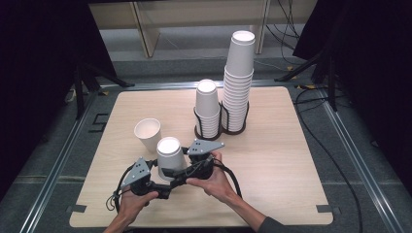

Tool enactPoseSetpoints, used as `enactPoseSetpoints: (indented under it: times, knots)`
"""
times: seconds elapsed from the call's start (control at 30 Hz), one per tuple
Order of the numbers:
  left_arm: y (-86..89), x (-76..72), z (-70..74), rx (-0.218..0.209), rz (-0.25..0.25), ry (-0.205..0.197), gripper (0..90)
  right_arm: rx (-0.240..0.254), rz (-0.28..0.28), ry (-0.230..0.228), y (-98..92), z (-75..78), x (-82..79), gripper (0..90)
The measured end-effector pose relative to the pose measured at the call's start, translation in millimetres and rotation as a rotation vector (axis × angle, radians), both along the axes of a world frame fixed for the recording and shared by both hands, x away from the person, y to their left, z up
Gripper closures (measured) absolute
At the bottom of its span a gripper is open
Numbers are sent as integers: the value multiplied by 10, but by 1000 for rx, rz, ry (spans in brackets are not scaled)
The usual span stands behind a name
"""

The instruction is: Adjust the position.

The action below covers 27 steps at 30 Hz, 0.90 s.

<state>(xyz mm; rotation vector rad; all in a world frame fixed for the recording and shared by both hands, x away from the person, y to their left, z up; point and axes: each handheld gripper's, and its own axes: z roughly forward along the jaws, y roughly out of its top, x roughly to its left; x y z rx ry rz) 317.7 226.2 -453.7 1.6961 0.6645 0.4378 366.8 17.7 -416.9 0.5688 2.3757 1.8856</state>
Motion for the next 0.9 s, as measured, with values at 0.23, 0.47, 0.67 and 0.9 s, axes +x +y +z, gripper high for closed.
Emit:
enactPoseSetpoints:
  times: [0.23,0.47,0.67,0.9]
  knots:
    - [-50,-32,-1,98,-7,-20,62,-7,3,-3,-54,115,40,151]
    - [-68,-44,-2,142,-7,-39,66,-4,16,14,-148,285,66,163]
    - [-81,-64,3,193,-12,-68,65,-32,37,44,-202,355,89,213]
    - [-102,-81,-5,201,-21,-82,65,-60,61,95,-224,382,91,228]
